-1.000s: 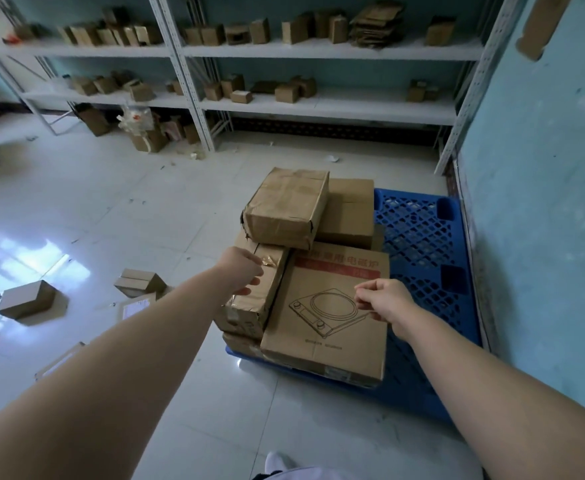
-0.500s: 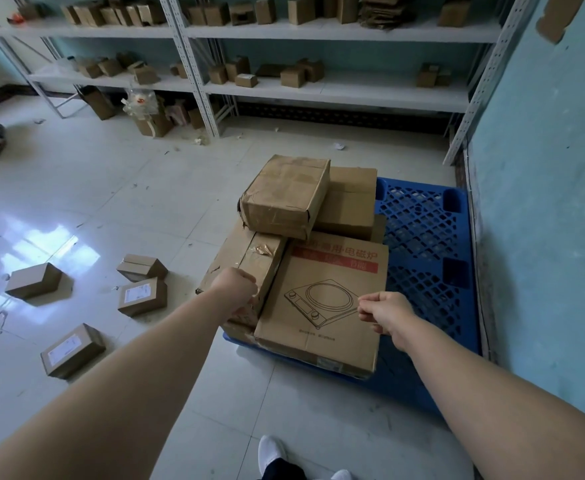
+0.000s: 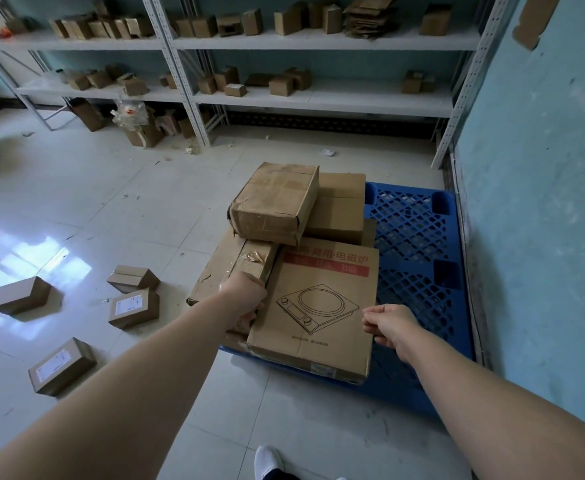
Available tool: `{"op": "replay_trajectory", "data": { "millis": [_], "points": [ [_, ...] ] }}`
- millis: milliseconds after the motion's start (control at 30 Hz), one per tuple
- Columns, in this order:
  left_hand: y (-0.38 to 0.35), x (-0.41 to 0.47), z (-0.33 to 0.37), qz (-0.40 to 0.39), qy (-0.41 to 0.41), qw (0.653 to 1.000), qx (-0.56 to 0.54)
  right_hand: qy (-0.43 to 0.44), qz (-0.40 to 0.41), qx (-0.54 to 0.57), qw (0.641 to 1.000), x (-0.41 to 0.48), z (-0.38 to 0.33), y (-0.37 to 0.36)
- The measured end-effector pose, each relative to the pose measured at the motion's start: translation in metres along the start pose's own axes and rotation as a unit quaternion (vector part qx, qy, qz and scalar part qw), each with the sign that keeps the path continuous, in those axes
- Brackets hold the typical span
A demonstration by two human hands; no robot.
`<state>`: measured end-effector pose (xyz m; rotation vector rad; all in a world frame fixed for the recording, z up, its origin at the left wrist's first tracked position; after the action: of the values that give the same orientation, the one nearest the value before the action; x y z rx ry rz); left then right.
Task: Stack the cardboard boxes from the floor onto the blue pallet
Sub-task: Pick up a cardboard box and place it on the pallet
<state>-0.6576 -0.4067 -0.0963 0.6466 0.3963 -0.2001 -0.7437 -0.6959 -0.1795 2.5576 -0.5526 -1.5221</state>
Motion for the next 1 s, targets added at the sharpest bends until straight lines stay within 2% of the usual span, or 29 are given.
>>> {"op": "replay_trajectory", "data": {
  "millis": [300,700,833,1000],
  "points": [
    [-0.004,-0.007,-0.002,-0.006,0.002,1.0,0.0,0.003,-0.012,0.002,1.0,0.0,0.002,-0.011],
    [0.016,-0.007,-0.033,0.022,0.02,1.0,-0.006,0.007,-0.028,0.013,0.999,0.001,-0.002,-0.028],
    [0.041,0.013,-0.036,0.037,0.007,0.999,-0.035,0.017,-0.021,0.025,0.999,0.003,-0.023,-0.041],
    [0.078,0.059,-0.038,0.018,-0.007,0.997,-0.071,0.019,-0.026,0.052,0.998,0.014,-0.066,-0.089]
  ]
}}
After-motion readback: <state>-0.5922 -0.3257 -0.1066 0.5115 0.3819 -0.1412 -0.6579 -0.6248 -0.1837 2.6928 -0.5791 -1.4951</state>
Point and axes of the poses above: each hand's wrist, its own x-axis towards the middle knuckle, its own y-axis out of the back of the hand, z = x × y, the point moved 10 cm from there along x, towards the middle knuckle, and after that the axes turned 15 degrees about -y, right-handed, at the moved point
